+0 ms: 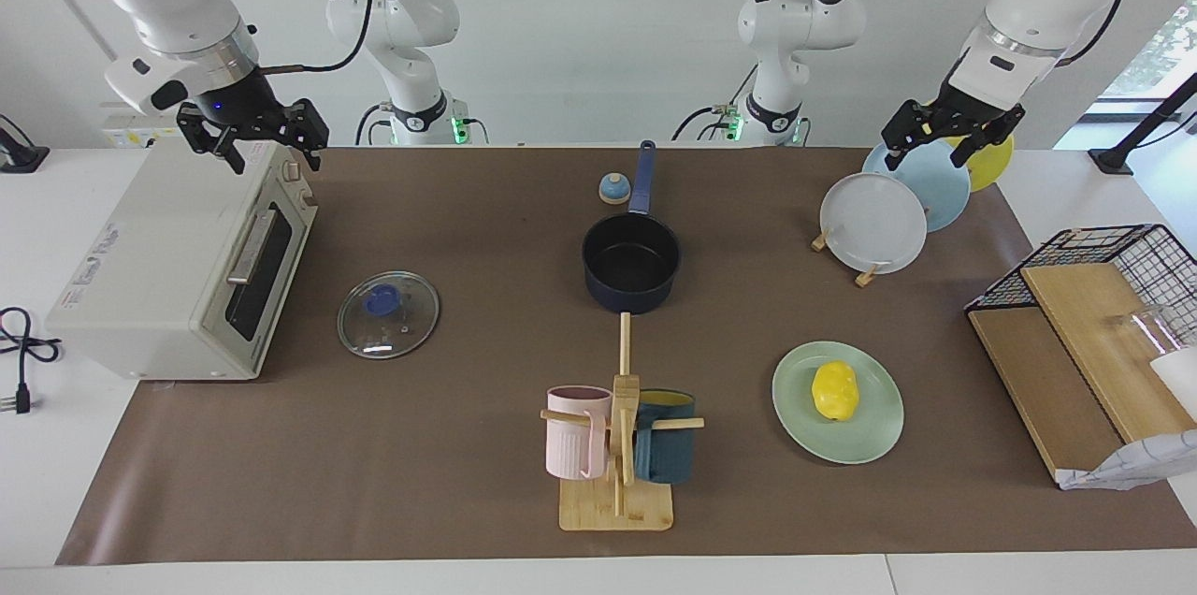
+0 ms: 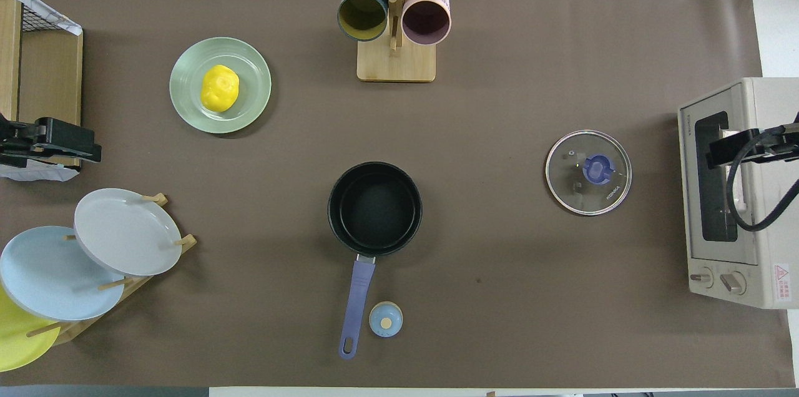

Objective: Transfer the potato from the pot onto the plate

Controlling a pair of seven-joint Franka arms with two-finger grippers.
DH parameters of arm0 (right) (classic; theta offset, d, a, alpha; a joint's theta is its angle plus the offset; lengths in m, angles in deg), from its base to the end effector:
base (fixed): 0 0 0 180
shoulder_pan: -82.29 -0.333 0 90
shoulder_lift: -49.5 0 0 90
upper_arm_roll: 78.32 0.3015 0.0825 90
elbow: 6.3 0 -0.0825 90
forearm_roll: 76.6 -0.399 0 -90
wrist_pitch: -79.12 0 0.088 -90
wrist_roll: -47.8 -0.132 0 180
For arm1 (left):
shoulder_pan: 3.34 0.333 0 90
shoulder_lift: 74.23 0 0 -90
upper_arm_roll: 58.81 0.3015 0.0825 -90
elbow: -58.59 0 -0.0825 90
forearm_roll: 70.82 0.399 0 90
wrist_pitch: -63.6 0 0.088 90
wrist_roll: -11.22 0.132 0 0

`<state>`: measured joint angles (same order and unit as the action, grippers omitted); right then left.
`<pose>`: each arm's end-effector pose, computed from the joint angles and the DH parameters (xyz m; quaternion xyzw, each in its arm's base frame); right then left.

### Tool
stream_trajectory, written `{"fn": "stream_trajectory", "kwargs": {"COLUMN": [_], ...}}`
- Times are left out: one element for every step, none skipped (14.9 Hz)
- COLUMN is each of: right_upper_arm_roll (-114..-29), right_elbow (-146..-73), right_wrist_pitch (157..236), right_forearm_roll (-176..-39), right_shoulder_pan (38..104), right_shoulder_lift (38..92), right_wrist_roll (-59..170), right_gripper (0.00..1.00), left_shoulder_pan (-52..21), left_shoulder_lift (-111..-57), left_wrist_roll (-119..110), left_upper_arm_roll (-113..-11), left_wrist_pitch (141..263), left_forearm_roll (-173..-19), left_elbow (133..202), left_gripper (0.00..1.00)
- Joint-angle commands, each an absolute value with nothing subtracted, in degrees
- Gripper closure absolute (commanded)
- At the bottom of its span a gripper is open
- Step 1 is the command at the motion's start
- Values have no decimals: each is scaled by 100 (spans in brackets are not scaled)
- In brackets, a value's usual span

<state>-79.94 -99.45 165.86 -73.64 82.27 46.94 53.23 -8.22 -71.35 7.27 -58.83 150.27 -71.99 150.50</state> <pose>0.5473 -0.0226 0.5788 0.9986 0.0328 -0.0351 0.0231 0.5450 -0.0495 0.5920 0.9997 -0.0087 -0.0213 0.0086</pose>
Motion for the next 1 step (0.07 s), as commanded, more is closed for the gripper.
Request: {"fn": "stream_trajectory", "kwargs": {"right_upper_arm_roll": [-7946], "right_elbow": [-9991], "right_wrist_pitch": [16516], "right_forearm_roll": [-7476], "right_shoulder_pan": [8326], "right_shoulder_lift": [4625], "right_wrist_roll": [5334], "right_gripper": [0], "left_shoulder_pan": [-800], "left_shoulder_lift": [-7098], "left_wrist_roll": [832], "left_upper_arm_roll": [-5889], "left_wrist_pitch": [14903], "left_forearm_roll": [-7161], "left_elbow": [15079], "left_gripper": [0]}}
